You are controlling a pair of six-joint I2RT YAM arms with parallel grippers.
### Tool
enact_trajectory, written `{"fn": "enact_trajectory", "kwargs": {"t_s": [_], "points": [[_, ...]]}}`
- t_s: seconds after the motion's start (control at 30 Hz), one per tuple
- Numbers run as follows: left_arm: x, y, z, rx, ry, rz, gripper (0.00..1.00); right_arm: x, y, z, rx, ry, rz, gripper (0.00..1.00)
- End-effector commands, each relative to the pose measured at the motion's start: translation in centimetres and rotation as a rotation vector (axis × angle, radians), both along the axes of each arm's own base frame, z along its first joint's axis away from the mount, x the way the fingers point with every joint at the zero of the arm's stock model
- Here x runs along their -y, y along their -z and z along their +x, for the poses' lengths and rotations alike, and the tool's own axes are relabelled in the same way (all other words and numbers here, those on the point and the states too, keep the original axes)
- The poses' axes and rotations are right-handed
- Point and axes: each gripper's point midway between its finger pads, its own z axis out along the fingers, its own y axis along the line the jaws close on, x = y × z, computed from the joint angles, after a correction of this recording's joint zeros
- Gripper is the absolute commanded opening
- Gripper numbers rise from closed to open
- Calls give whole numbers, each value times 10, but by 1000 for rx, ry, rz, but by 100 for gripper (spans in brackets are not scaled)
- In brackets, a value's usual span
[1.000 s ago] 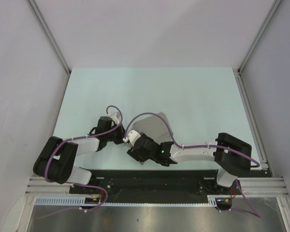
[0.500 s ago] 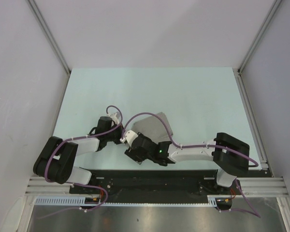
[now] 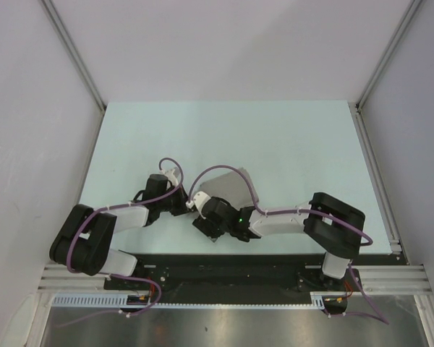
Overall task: Fold the napkin, place the utensils inside, and roll it up
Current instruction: Roll the napkin with the utensil
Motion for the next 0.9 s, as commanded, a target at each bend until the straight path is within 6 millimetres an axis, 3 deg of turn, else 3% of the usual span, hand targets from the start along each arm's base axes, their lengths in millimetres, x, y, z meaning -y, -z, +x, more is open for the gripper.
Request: {"fn": "enact_trajectory", "kwargs": {"t_s": [0.0, 0.2, 0.3, 0.33, 0.43, 0.47, 0.6, 0.73, 0.87], "points": [[-2, -7, 8, 32, -9, 18, 0, -2, 13, 0, -64, -6, 44, 67], [6, -25, 19, 87, 0, -30, 2, 9, 42, -7, -215, 6, 27, 45], [4, -37, 28, 133, -27, -28, 21, 12, 52, -22, -368, -18, 53, 33], [2, -40, 30, 142, -39, -24, 40, 17, 57, -22, -407, -9, 56, 28], [-9, -52, 40, 192, -94, 11, 63, 17, 51, -31, -509, -25, 113, 21], [-13, -59, 42, 221, -113, 20, 66, 14, 45, -40, -575, -57, 151, 19], [-30, -65, 41, 276, -182, 70, 71, 7, 25, -45, -736, -94, 271, 16], [-30, -68, 33, 327, -149, 55, 71, 5, 14, -38, -861, -97, 344, 14], [-27, -55, 21, 293, -113, 48, 69, 5, 14, -26, -954, -70, 396, 12]]}}
